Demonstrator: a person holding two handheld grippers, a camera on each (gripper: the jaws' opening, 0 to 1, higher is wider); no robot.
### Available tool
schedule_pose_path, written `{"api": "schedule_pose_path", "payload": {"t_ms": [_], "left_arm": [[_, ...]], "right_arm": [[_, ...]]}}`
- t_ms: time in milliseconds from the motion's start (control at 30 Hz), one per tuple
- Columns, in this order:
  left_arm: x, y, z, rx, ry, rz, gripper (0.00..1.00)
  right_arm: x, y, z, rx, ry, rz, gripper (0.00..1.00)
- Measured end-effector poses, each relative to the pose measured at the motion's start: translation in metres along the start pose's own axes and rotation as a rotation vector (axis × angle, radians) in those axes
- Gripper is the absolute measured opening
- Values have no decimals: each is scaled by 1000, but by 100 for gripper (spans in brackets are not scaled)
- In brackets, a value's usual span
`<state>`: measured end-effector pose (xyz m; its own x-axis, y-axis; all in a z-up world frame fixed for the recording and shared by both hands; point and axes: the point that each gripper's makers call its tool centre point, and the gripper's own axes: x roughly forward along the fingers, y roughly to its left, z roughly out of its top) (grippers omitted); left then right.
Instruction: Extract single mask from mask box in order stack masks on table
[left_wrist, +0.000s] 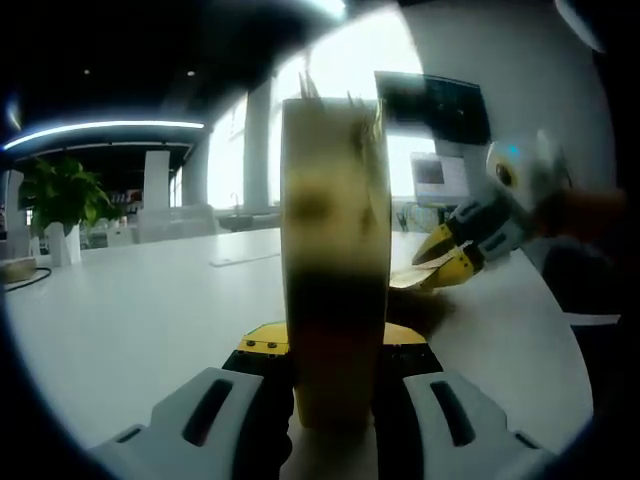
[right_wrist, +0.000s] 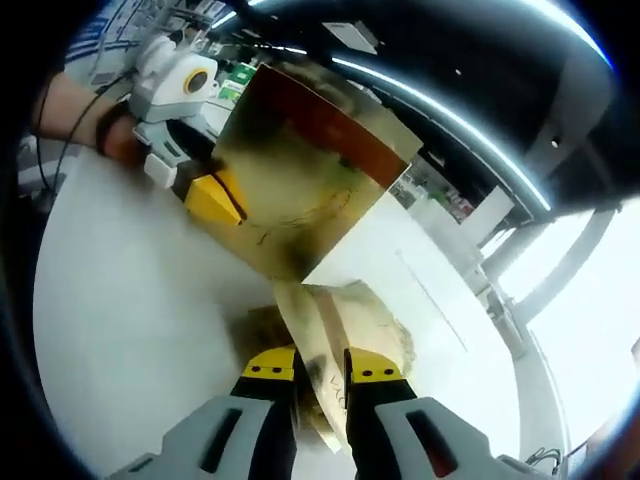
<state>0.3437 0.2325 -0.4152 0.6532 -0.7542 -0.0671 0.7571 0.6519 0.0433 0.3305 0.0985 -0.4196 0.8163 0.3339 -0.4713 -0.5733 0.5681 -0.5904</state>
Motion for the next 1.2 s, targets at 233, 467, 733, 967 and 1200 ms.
{"api": "schedule_pose_path", "payload": {"t_ms": [233,467,733,967,1200], "left_arm": [[0,-1,0,1,1,0,20],[0,-1,0,1,1,0,20],[0,-1,0,0,1,-2,20],[0,-2,1,0,1,-1,20],[0,-2,1,1,2,0,20]], "right_arm": [[3,10,2,121,-8,79,17],[3,8,-1,170,-9,104,20],[1,7,2,331,-51,140,20],[-3,6,5,359,-73,142,20],[-8,3,7,410,-101,147,20]]}}
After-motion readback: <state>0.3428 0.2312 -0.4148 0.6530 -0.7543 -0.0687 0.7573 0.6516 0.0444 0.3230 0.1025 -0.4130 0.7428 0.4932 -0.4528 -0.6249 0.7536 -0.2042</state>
